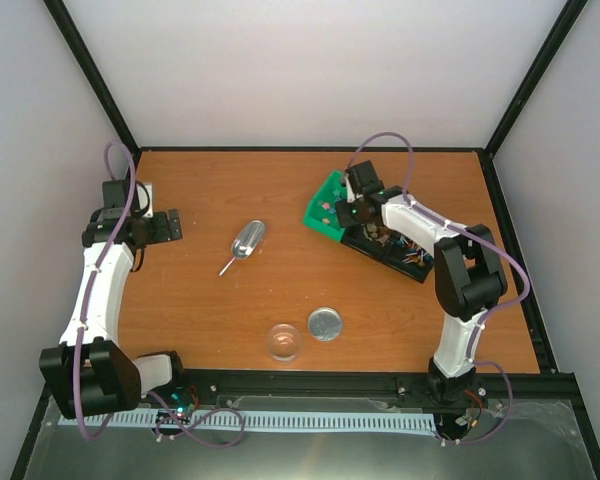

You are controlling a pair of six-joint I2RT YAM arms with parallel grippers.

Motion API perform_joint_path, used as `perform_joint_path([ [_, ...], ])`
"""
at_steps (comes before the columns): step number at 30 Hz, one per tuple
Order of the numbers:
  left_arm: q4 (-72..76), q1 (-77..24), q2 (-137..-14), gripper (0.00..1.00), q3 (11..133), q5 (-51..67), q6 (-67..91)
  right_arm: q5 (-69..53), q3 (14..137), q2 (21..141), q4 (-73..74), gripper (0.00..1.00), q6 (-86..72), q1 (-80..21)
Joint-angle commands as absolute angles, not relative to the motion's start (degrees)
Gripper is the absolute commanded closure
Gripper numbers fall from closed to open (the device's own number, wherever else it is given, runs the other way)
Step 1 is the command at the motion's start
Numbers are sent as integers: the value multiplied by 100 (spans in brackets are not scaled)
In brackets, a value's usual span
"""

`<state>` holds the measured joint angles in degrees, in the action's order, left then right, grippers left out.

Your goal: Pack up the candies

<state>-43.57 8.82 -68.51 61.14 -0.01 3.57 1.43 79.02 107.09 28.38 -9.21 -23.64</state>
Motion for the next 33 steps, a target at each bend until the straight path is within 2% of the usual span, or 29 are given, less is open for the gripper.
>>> perform_joint_path([
  [1, -4512, 853, -6860, 0, 6320, 705, -299, -153, 7970, 10725, 2540, 43, -19, -2871],
  [7, -4651, 852, -7159, 0, 6422, 2308, -1415, -207, 7963, 10734, 2624, 42, 496, -3166],
  [12, -4928, 852, -7890, 0, 7013, 2874, -1474, 367, 8245, 10801, 2962, 30, -102, -3164],
  [19, -4478, 852, -7686, 0, 6757, 2797, -1210, 1237, 8140, 10236, 2807, 11, -989, -3124],
  [24, -4338, 853, -7497, 0, 6578, 2563, -1154, 1844, 8499, 10627, 3175, 10, -1748, -2845],
  [30, -4460, 852, -7265, 0, 6536, 2293, -1204, 1750, 8886, 11187, 3311, 9, -2441, -2821],
  [33, -4504, 848, -7071, 0, 6444, 2096, -1222, 1830, 9471, 11727, 3724, 10, -2679, -2821],
])
